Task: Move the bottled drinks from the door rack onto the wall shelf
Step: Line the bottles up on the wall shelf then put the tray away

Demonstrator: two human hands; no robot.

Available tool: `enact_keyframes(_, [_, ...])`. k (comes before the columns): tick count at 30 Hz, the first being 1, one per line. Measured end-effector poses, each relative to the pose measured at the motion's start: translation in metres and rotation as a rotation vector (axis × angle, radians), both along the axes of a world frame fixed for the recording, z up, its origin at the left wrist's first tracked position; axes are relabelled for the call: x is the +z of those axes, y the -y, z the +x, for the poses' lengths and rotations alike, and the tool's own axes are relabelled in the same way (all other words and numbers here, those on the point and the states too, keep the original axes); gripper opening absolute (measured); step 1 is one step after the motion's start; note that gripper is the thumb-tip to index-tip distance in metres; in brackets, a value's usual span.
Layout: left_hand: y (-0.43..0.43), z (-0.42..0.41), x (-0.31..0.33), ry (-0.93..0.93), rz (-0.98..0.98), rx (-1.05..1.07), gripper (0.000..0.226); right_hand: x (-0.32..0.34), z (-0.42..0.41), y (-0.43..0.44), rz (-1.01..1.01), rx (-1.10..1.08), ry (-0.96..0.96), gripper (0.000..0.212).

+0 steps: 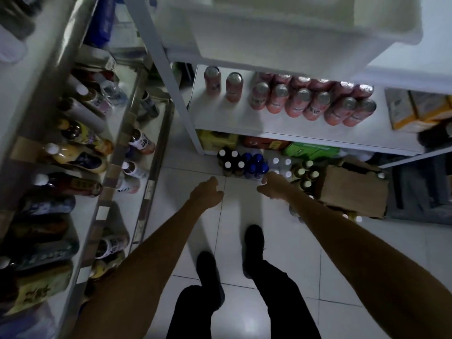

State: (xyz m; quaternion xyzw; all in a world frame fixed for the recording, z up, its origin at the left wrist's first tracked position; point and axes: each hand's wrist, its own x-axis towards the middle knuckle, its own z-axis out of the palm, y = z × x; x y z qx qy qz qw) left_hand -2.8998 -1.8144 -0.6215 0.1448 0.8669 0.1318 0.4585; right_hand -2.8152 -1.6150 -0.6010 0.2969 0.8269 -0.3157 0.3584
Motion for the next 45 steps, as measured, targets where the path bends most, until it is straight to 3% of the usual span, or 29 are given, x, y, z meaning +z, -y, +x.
enact_keyframes(7, [-0.011, -0.037, -0.138, -0.007, -0.004, -0.008, 0.054, -0.147, -0.034, -0.006, 0.010, -0.039, -0.077, 0.026])
enact_keyframes(12, [-0.016, -0.058, -0.247, 0.011, 0.072, 0.139, 0.049, -0.244, -0.043, -0.008, 0.056, -0.102, -0.153, 0.035])
enact_keyframes(14, [-0.020, -0.066, -0.291, -0.013, 0.112, 0.207, 0.048, -0.285, -0.046, -0.012, 0.057, -0.140, -0.180, 0.028])
enact_keyframes(16, [-0.027, -0.069, -0.332, -0.062, 0.155, 0.251, 0.049, -0.324, -0.051, -0.016, 0.025, -0.205, -0.210, 0.020])
enact_keyframes(19, [-0.043, -0.068, -0.385, -0.107, 0.249, 0.295, 0.050, -0.376, -0.058, -0.020, -0.113, -0.399, -0.189, 0.024])
enact_keyframes(24, [-0.075, -0.065, -0.447, -0.147, 0.412, 0.437, 0.085, -0.401, -0.086, -0.035, -0.191, -0.175, -0.110, 0.028])
enact_keyframes(27, [-0.089, -0.067, -0.463, -0.174, 0.442, 0.531, 0.097, -0.396, -0.097, -0.044, -0.122, -0.096, -0.179, 0.021])
enact_keyframes(32, [-0.098, -0.078, -0.463, -0.206, 0.428, 0.528, 0.091, -0.386, -0.087, -0.046, 0.007, 0.024, -0.218, 0.033])
enact_keyframes(39, [-0.073, -0.090, -0.451, -0.208, 0.409, 0.614, 0.072, -0.389, -0.086, -0.052, 0.030, 0.038, -0.048, 0.023])
enact_keyframes(42, [-0.062, -0.103, -0.439, -0.206, 0.472, 0.694, 0.078, -0.397, -0.102, -0.051, 0.055, -0.008, -0.114, 0.027])
enact_keyframes(45, [-0.048, -0.114, -0.413, -0.240, 0.596, 0.769, 0.065, -0.404, -0.111, -0.049, 0.144, 0.017, -0.231, 0.035])
